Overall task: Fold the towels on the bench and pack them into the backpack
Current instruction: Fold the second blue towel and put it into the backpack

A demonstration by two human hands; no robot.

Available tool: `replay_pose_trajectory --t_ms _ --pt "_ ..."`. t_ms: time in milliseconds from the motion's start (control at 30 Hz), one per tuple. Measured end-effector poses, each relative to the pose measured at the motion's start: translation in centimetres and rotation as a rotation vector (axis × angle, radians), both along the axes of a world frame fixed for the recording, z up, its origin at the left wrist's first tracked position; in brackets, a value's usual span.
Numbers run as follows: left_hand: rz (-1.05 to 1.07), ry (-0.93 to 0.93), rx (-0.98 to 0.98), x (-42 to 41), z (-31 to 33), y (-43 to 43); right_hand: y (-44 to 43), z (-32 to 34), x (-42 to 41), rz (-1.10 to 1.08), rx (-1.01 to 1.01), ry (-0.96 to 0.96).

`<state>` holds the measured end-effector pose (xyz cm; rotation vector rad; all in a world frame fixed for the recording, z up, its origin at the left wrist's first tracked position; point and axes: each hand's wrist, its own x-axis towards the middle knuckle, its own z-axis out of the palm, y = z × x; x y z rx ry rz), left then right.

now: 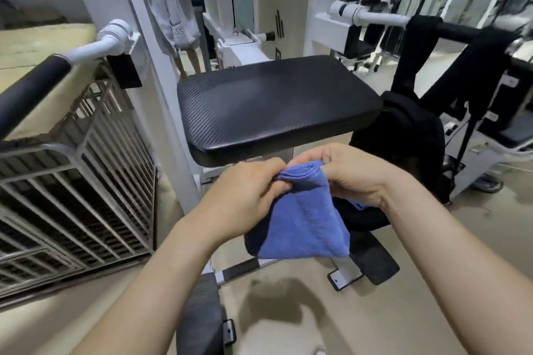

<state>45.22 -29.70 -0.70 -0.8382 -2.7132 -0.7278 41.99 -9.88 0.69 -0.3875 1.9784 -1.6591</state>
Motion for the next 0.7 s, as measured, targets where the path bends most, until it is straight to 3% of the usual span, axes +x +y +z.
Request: replay_pose_trajectory --t_ms 167,333,467,600,700 --pt "0.021 -0.124 -0.11 -1.3 -2.2 2.5 2.4 -3.1 -1.3 0.063 0.107 -0.082" --pt "0.091 -0.178 -0.167 -3.6 -3.5 5.9 5.9 -4.9 -3.1 0.064 0.081 -0.15" --pt "0.033 -0.525 -0.081 -6.6 -4.8 9.1 9.4 -6.6 -5.0 0.071 0.197 0.128" --pt "0.044 -0.875 0.046 -8.9 -6.8 12.0 13.3 -8.5 -7.3 0.09 0.084 0.125" --pt "0.112 -0.881 -0.051 -10.6 -8.5 14.2 15.7 -10.4 -8.7 0.042 0.043 0.122"
